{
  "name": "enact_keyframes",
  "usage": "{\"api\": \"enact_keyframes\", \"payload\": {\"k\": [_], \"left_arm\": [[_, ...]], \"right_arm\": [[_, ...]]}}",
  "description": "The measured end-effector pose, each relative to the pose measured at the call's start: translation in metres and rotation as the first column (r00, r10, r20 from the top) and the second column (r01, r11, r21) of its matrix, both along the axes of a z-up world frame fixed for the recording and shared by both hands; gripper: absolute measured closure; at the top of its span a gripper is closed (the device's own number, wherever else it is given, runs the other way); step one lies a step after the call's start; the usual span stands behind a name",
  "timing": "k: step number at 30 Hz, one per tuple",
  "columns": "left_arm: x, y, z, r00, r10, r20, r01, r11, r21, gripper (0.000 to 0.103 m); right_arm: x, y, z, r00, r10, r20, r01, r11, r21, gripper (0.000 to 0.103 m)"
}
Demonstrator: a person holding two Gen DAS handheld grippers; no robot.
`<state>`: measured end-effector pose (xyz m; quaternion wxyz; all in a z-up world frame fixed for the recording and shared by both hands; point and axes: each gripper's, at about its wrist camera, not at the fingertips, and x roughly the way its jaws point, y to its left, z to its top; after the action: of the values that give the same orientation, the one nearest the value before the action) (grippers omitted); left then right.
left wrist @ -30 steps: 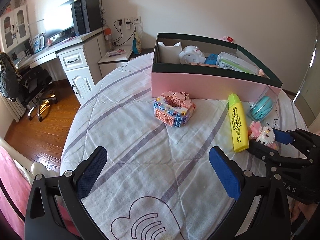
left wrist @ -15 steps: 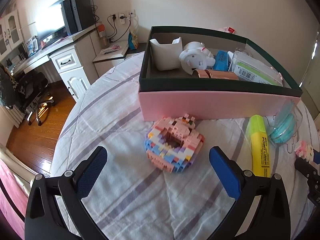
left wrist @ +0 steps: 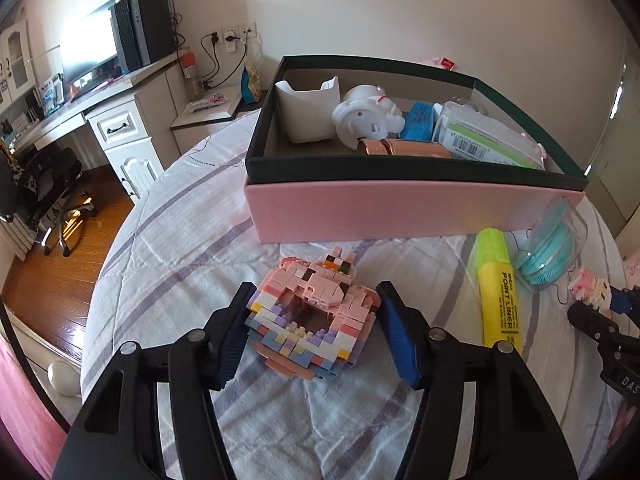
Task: Organize rigid objects
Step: 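Grasp the pixel-block ring with the left tool while the right tool grasps the pixel-block cat, then carry the pixel-block ring and cat over the pink box and open both tools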
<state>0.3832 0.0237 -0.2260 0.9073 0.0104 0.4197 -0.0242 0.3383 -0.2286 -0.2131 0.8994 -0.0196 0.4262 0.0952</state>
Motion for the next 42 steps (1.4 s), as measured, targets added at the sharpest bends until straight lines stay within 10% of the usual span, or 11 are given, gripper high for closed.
{"api": "enact_keyframes", "payload": {"k": [14,26,42], "left_arm": [[-0.112,-0.015,0.066,0.976,0.011,0.218,0.004,0.998,-0.067,0.041],[-0.214,-0.022,0.168,0.876,0.044,0.481,-0.035,0.999,-0.028,0.041],[-0.301,-0.025,0.216,0.78,0.064,0.622,-0.055,0.998,-0.034,0.041]], "right_arm": [[-0.058,0.013,0.054,0.972,0.055,0.227,-0.08,0.991,0.103,0.054],[-0.173,0.048,0.166,0.798,0.08,0.597,-0.113,0.993,0.017,0.054],[-0.246,0.058,0.212,0.703,0.065,0.708,-0.112,0.993,0.02,0.054]]}}
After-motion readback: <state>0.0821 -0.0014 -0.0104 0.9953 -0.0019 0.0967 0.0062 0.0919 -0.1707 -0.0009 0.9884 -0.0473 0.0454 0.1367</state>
